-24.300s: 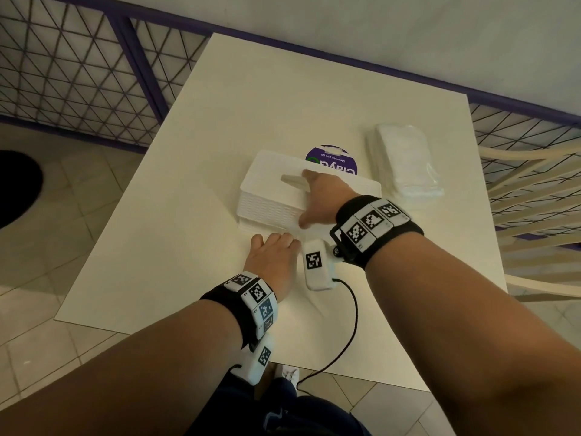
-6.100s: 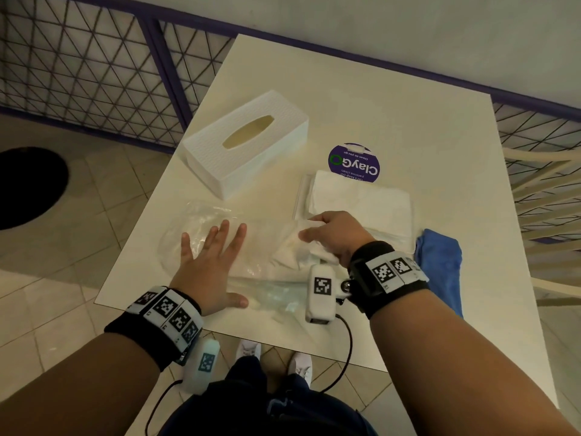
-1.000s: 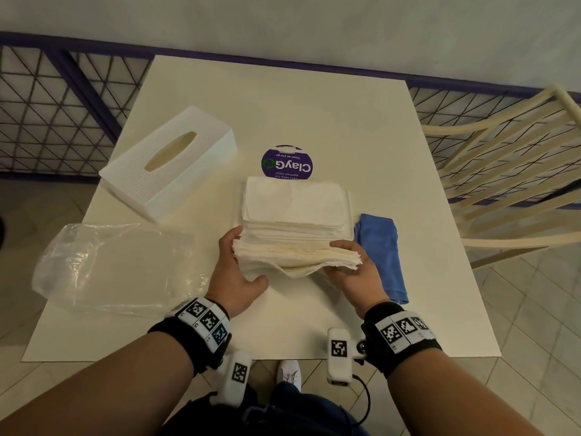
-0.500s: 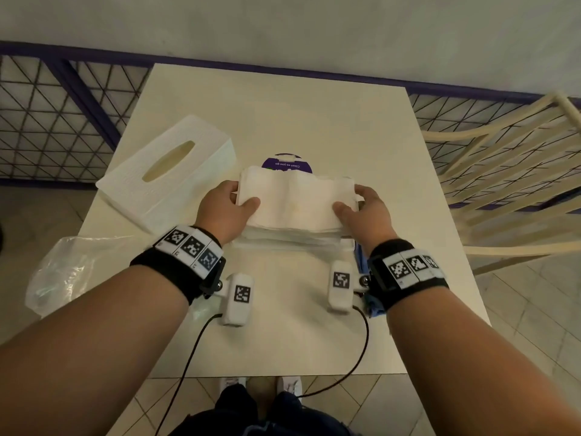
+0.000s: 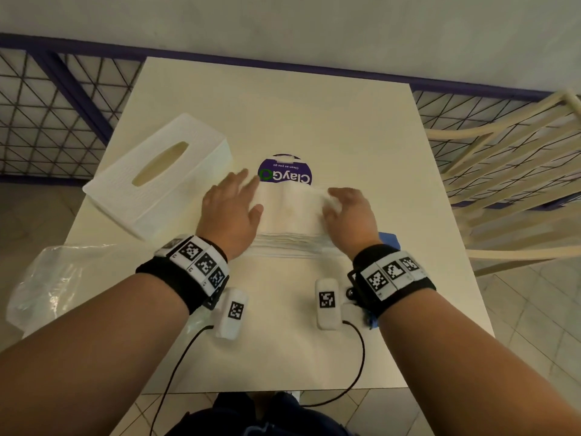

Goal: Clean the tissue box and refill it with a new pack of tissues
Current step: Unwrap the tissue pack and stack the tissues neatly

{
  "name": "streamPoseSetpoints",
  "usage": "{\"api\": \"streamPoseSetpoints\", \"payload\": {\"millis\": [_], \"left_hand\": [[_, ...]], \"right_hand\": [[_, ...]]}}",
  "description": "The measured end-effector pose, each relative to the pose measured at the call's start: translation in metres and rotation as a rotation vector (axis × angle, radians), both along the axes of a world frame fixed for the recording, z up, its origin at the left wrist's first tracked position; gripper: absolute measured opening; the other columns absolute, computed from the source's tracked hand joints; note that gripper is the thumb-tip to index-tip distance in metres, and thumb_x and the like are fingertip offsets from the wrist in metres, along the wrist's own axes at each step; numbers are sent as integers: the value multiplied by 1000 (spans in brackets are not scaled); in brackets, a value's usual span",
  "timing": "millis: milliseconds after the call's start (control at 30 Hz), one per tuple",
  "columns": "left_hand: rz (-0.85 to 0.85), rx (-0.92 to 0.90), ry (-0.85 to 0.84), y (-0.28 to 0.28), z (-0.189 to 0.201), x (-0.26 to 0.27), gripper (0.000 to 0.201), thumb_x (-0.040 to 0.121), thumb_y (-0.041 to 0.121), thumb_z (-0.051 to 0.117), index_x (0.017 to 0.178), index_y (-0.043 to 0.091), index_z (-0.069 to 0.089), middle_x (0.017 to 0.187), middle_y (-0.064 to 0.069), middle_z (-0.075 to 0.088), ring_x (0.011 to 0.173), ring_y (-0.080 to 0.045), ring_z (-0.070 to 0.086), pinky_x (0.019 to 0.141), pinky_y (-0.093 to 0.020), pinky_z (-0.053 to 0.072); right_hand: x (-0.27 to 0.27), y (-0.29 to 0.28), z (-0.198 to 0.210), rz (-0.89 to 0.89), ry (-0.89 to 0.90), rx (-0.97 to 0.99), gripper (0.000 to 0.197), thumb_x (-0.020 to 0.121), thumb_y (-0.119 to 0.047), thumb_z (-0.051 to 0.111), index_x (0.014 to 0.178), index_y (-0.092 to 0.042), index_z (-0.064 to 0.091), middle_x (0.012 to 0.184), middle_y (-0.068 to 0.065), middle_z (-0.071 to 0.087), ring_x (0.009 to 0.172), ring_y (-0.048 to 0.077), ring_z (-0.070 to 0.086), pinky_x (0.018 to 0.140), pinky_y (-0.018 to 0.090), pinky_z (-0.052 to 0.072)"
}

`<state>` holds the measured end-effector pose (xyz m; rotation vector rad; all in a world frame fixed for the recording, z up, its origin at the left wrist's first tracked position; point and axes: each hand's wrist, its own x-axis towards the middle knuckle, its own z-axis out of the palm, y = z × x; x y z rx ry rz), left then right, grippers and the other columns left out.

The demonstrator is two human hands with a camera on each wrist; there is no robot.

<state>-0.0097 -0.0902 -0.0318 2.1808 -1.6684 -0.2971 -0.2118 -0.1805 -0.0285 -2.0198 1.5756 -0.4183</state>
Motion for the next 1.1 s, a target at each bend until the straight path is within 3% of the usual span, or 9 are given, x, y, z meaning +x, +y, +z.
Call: {"api": "streamPoseSetpoints", "payload": {"millis": [100, 200, 333, 600, 733, 800, 900, 1000, 1100], "left_hand": [[-166, 311, -141, -2, -7, -13, 56, 101, 32, 26, 152, 17, 9, 161, -2, -2, 147, -20, -4, 117, -45, -6], [-202, 552, -172, -3, -18, -16, 58, 101, 32, 16, 150, 16, -11, 158, -3, -18, 146, -21, -13, 116, -48, -7], [-209, 586, -141, -2, -26, -16, 58, 101, 32, 14, 149, 18, -16, 157, -1, -23, 146, -19, -16, 116, -49, -6], [-193, 573, -62, 1, -28, -14, 58, 102, 33, 16, 149, 22, -15, 157, 3, -24, 145, -16, -17, 117, -52, -2], [-198, 555, -11, -3, -15, -7, 58, 101, 38, 21, 151, 23, -6, 159, 6, -14, 147, -12, -8, 118, -50, 2], [-161, 446, 46, -5, -1, 3, 58, 101, 40, 24, 152, 24, 1, 160, 6, -4, 147, -10, 2, 117, -46, 3], [90, 222, -52, -5, 13, 34, 57, 98, 38, 36, 150, 25, 17, 158, 3, 21, 143, -14, 22, 113, -46, 11], [392, 318, -215, 0, 14, 74, 62, 89, 37, 54, 143, 18, 30, 144, -9, 41, 128, -28, 42, 107, -48, 20], [452, 410, -260, 6, 6, 99, 62, 84, 33, 61, 137, 17, 36, 137, -12, 44, 124, -31, 43, 105, -50, 22]], "right_hand": [[11, 8, -11, 191, 144, 71, 50, 96, -20, 44, 144, -12, 34, 151, 10, 32, 138, 25, 32, 111, 31, 27], [12, 6, -18, 198, 216, 169, 56, 97, -19, 44, 148, -7, 24, 157, 10, 18, 144, 24, 22, 113, 30, 23], [8, 4, -23, 179, 190, 211, 58, 97, -21, 45, 149, -11, 22, 159, 2, 14, 144, 18, 20, 112, 25, 21], [7, 9, -33, 150, 150, 191, 57, 98, -21, 44, 149, -13, 22, 159, 0, 13, 145, 17, 17, 113, 23, 16], [9, 9, -26, 151, 168, 183, 57, 97, -21, 46, 149, -12, 24, 159, 2, 16, 145, 18, 18, 114, 25, 17], [10, 7, -17, 160, 189, 175, 59, 96, -22, 48, 149, -12, 25, 158, 3, 18, 144, 19, 22, 114, 27, 20], [5, 4, 2, 91, 80, 169, 61, 93, -22, 51, 149, -17, 26, 158, -2, 19, 142, 16, 28, 111, 26, 25], [-11, 9, 13, -106, -143, 139, 54, 94, -14, 49, 146, -17, 34, 154, -1, 31, 139, 15, 34, 105, 20, 27], [-33, 25, 13, -295, -243, 182, 49, 92, -5, 44, 141, -14, 42, 145, 5, 44, 130, 17, 45, 95, 18, 34]]}}
